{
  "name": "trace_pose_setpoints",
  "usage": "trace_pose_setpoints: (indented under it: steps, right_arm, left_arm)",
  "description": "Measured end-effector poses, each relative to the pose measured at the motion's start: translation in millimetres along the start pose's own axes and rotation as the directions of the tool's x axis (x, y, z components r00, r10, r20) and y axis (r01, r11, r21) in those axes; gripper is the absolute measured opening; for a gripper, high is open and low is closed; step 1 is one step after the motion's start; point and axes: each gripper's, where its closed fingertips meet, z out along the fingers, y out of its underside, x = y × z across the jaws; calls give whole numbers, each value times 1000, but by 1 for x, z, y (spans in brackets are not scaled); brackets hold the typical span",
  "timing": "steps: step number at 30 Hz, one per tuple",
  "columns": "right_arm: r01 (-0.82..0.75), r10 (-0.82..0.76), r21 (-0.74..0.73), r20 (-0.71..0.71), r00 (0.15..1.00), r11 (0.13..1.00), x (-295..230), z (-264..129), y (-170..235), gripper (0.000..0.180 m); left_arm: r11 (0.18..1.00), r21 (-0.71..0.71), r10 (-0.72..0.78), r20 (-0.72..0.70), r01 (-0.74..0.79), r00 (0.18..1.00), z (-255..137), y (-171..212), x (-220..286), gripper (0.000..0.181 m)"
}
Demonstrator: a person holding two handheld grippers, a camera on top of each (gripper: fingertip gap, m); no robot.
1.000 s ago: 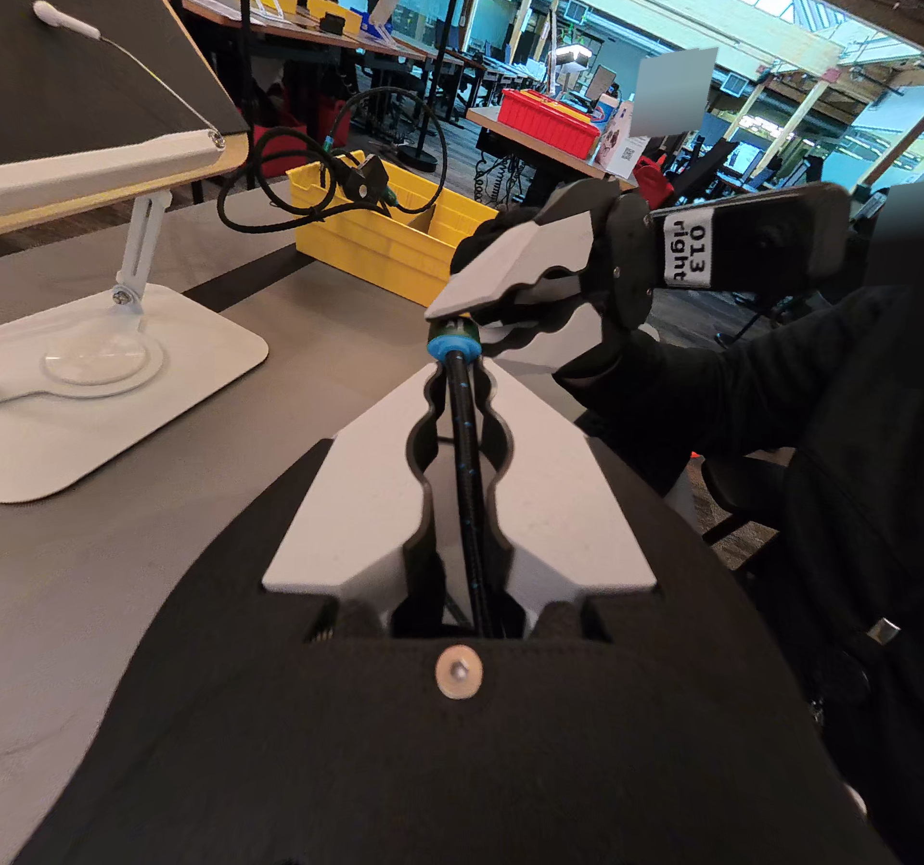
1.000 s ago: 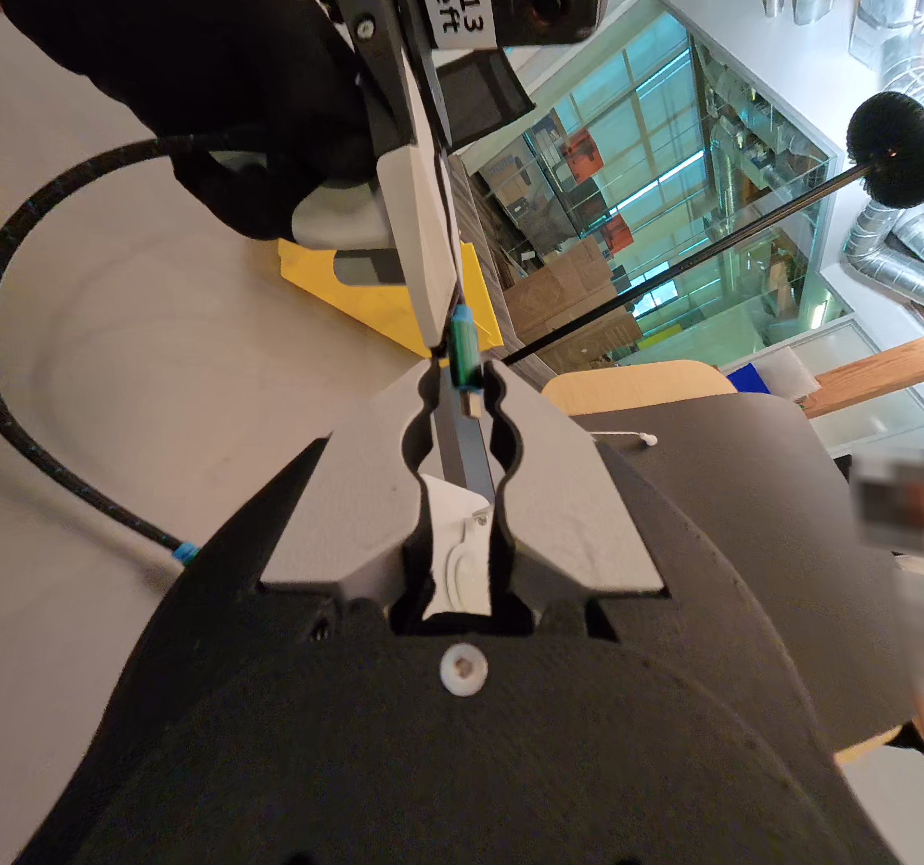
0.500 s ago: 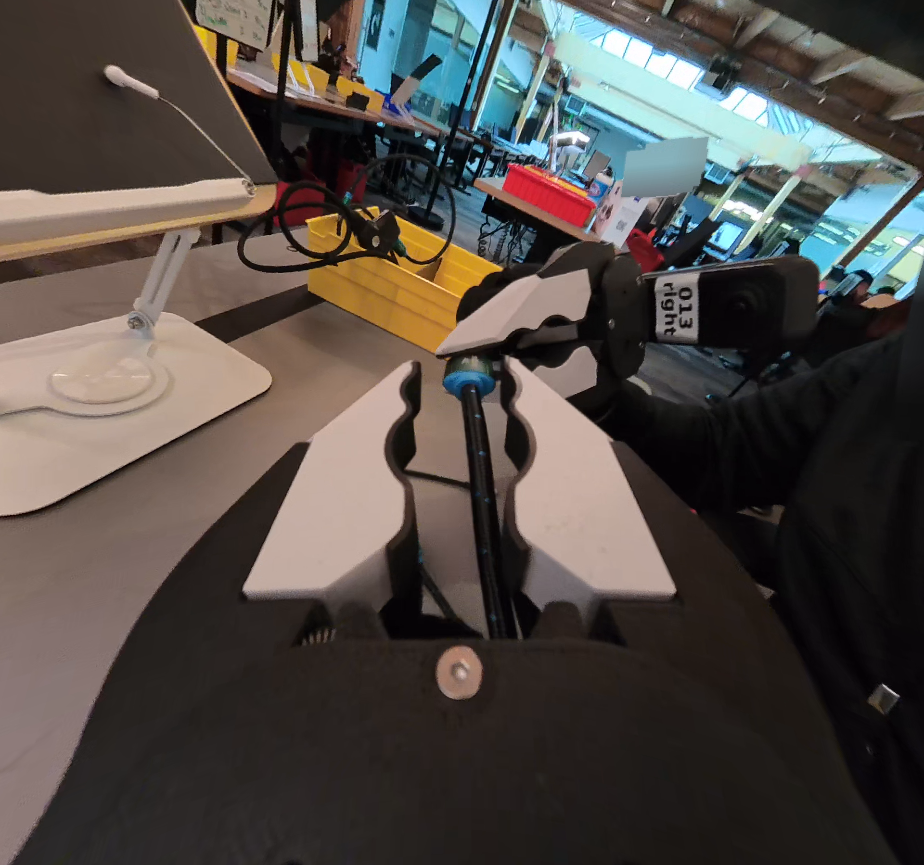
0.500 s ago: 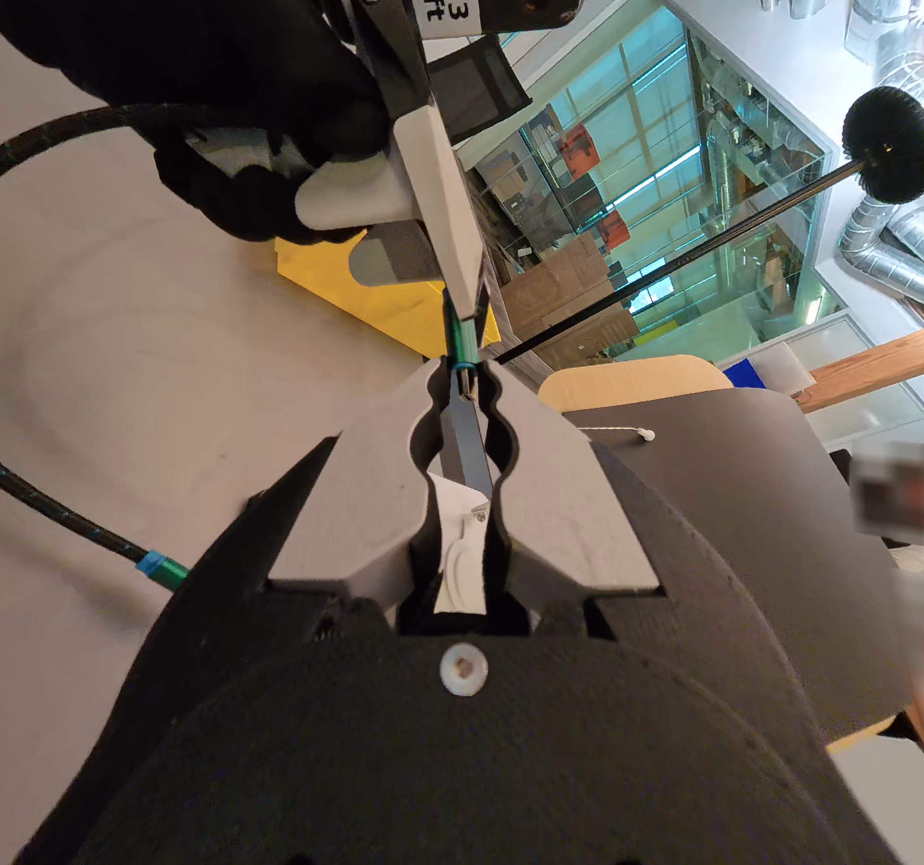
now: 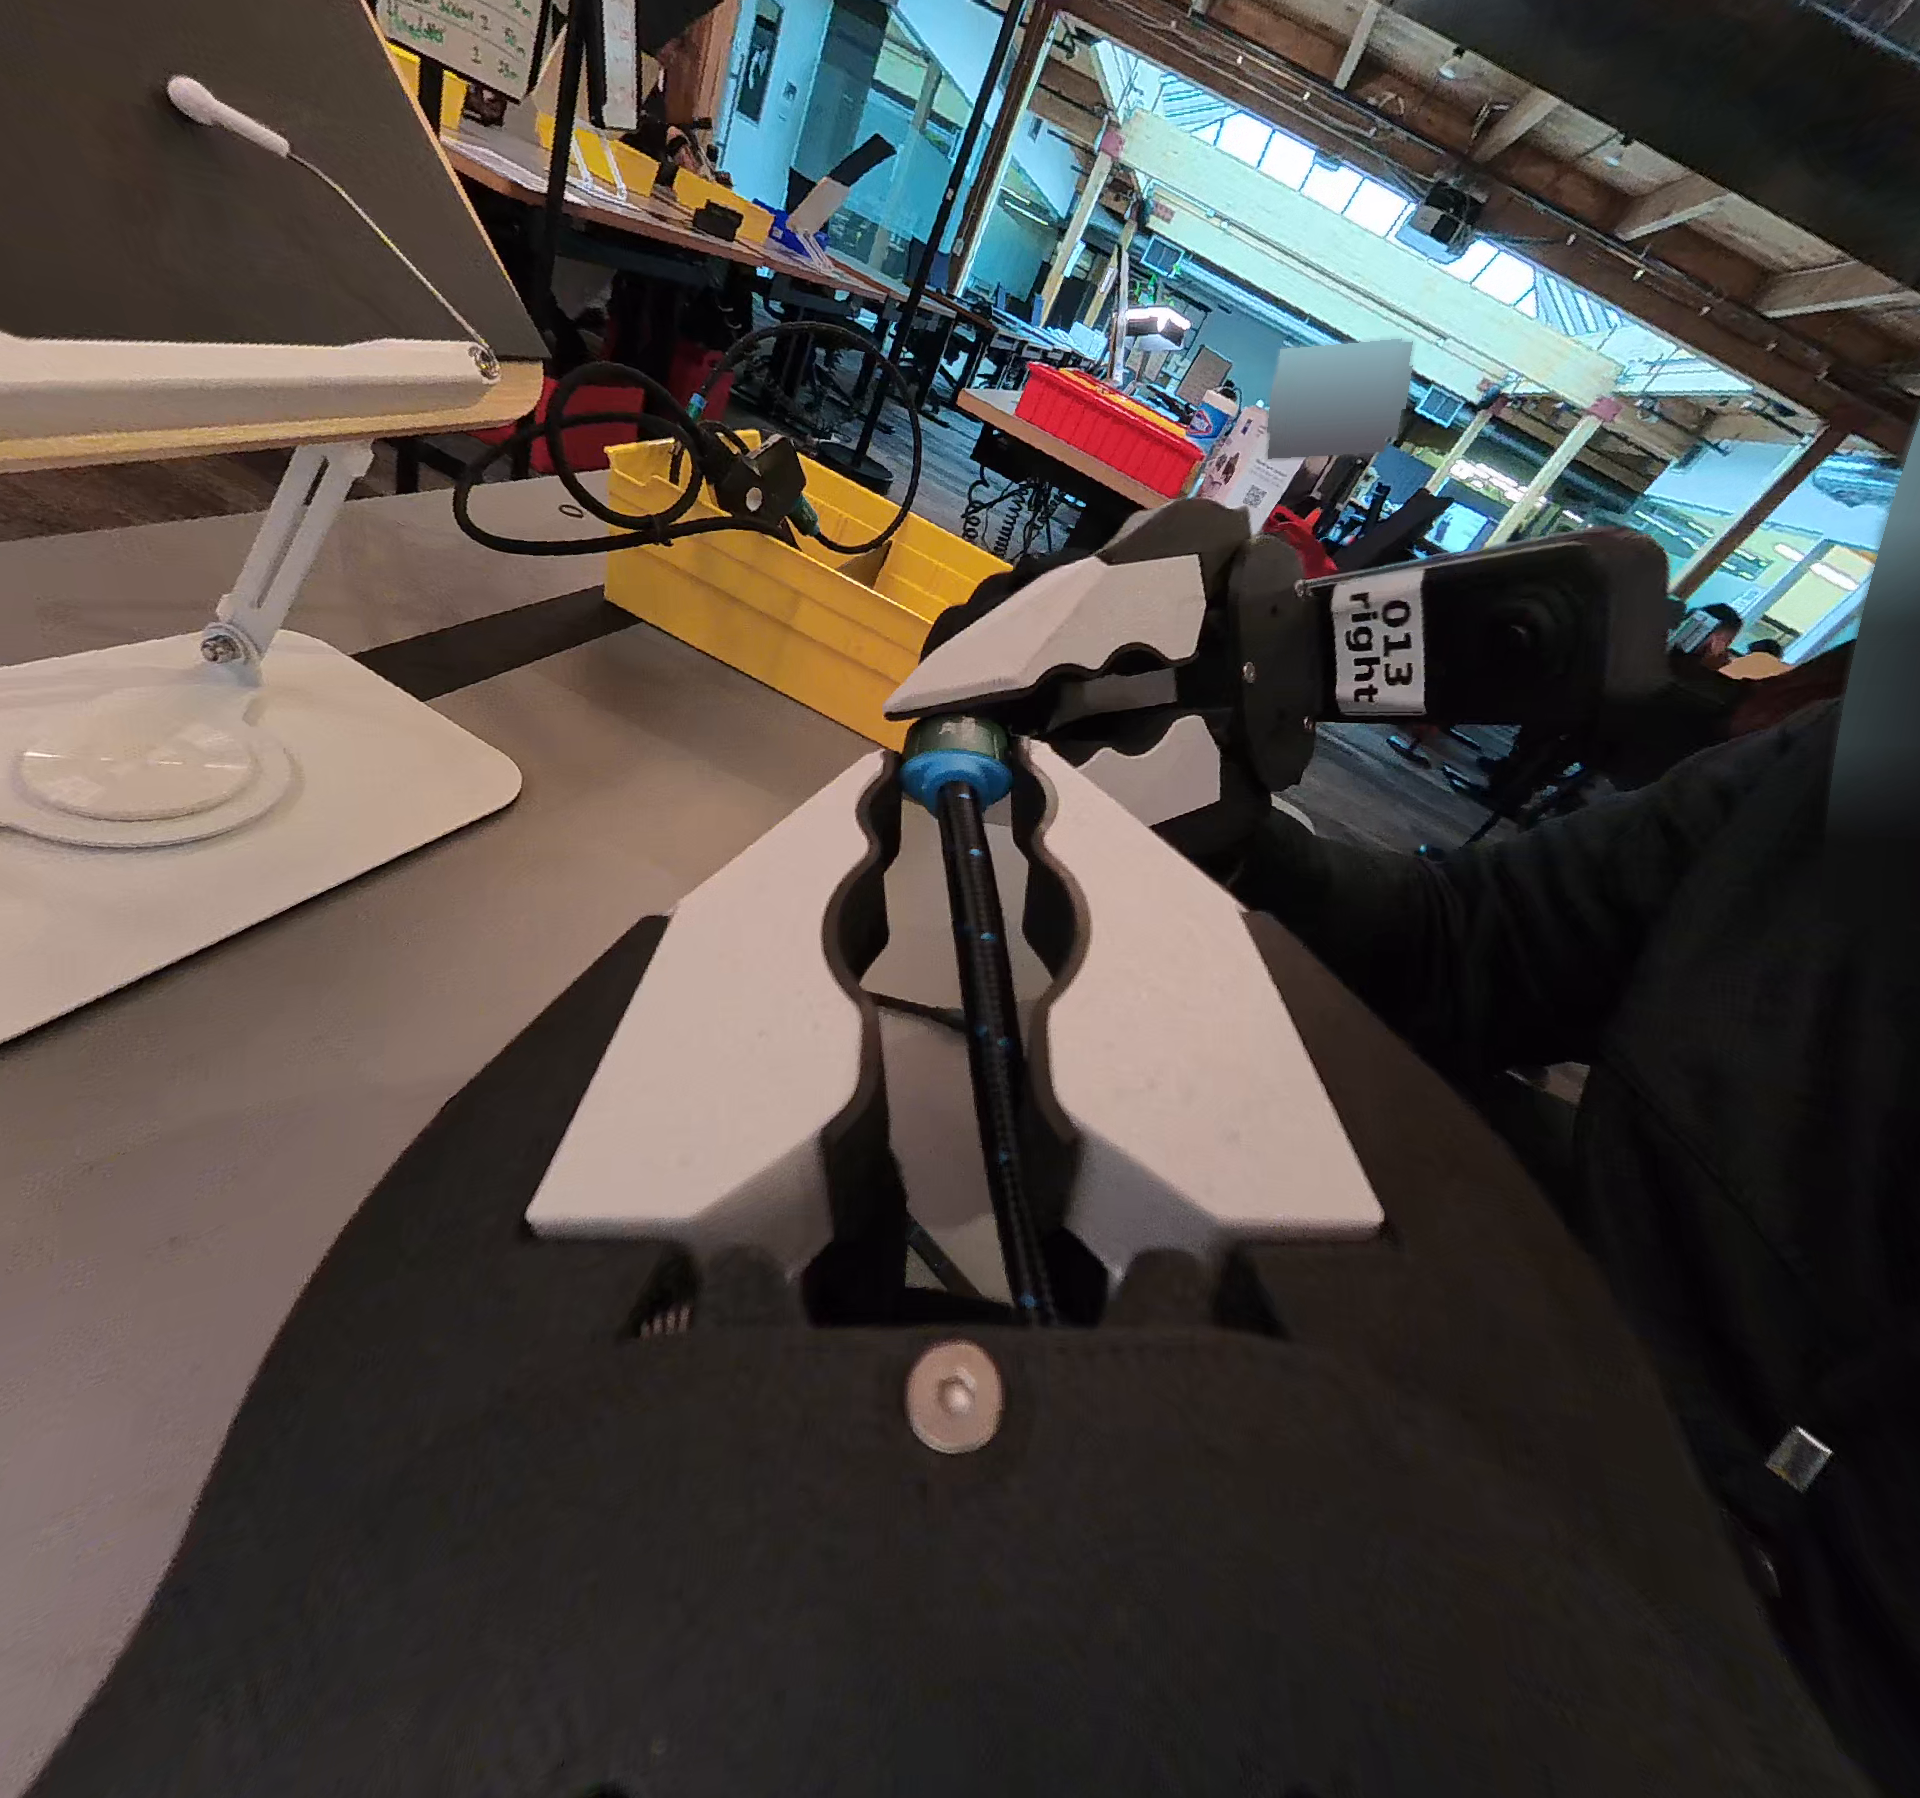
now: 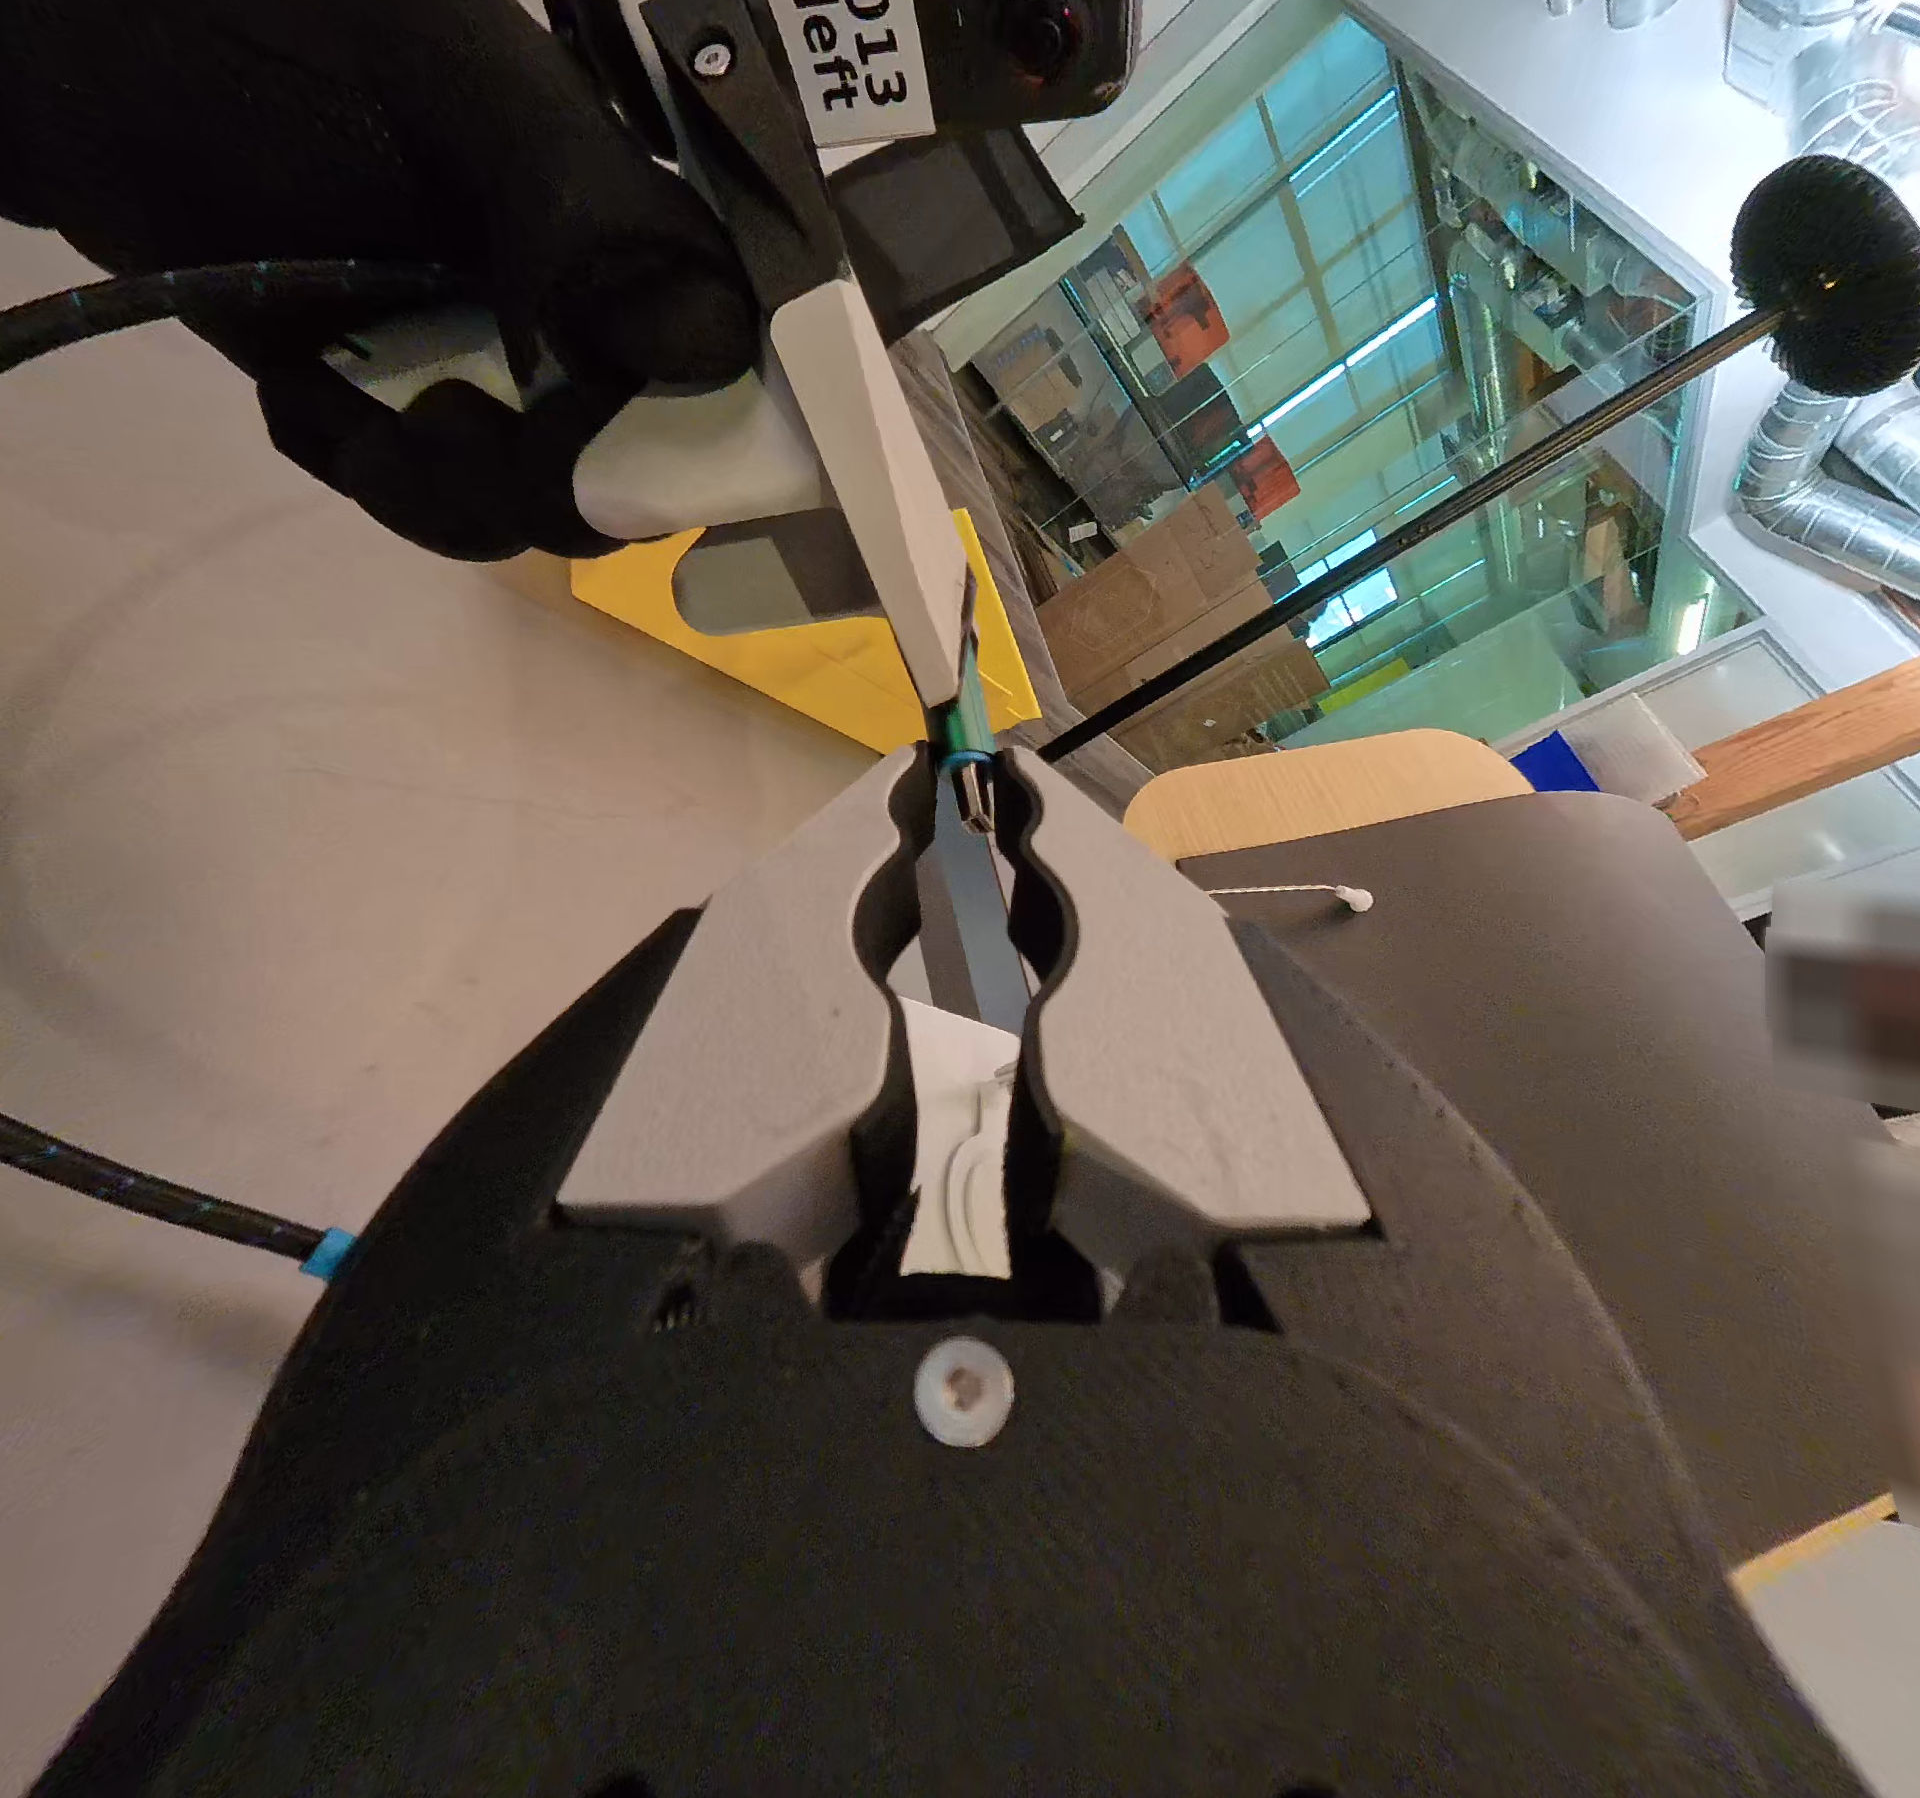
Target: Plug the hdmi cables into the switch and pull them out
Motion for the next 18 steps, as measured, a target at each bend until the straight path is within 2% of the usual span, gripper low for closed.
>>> trace_pose_setpoints:
  steps: [4,6,11,18]
  right_arm:
    - [-9,10,-11,37,999,1000,-2,1,4,10]
    - [-11,12,-22,58,998,1000,0,-1,10,20]
    - [-159,169,-75,160,973,984,3,-7,38,31]
    - [-242,373,-378,326,868,894,-42,-7,118,33]
  left_arm:
    - [999,-23,29,45,-28,999,0,3,-4,19]
    - [1000,-14,27,60,-26,998,-3,2,-6,19]
    - [996,-61,71,109,-65,991,-10,6,-10,19]
    - [991,-81,114,146,-103,983,-28,0,-16,19]
